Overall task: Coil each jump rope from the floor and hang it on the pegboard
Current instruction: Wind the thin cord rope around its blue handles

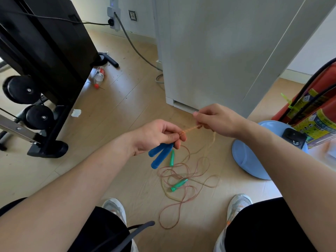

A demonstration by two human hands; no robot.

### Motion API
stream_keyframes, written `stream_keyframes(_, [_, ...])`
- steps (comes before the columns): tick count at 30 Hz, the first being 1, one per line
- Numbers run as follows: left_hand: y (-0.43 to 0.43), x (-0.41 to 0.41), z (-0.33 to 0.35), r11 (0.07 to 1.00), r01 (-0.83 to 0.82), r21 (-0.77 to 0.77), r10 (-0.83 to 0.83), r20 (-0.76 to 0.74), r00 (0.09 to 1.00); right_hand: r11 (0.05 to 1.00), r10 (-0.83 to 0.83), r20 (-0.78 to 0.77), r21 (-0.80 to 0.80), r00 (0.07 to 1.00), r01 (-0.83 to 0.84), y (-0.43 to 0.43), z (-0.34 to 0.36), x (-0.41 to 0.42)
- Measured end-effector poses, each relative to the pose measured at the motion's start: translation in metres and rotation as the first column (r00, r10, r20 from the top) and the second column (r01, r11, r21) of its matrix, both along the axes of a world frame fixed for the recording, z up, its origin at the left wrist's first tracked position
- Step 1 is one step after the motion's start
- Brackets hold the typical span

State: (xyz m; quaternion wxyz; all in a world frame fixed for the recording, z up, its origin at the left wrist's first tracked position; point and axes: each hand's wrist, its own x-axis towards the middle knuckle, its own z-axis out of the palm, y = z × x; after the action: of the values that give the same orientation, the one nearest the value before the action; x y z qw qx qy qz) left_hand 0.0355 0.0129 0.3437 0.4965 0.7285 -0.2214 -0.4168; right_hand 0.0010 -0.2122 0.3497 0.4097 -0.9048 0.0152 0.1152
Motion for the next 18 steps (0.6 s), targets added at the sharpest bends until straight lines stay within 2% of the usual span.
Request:
stream_keyframes(3, [0.002,0.002,0.002,0.999,0.014,0.050,-0.014,-0.014,1.000,0.996,0.047,0.001,0.078,0.999,-0.047,-0.002,0.001,0.000])
stream_keyframes(7, [-0.003,-0.004,-0.002,0.996,0.061,0.063,-0.053,-0.117,0.992,0.996,0.024,0.102,0.086,0.995,-0.033,0.004,0.002,0.003])
stream_keyframes(12, [-0.007,-0.009,-0.001,0.996,0.087,-0.033,-0.088,-0.042,0.995,0.998,-0.020,0.129,0.062,0.991,0.012,-0.002,-0.001,0.003])
stream_keyframes(14, [-0.005,-0.006,0.006,0.992,0.007,-0.127,-0.016,-0.065,0.998,0.998,-0.052,0.105,0.028,0.993,0.049,-0.004,-0.005,0.002])
stream_keyframes(18, [0.000,0.003,0.011,0.889,-0.366,-0.275,0.326,-0.182,0.928,0.996,-0.037,-0.027,-0.081,0.999,0.035,0.007,-0.014,-0.005])
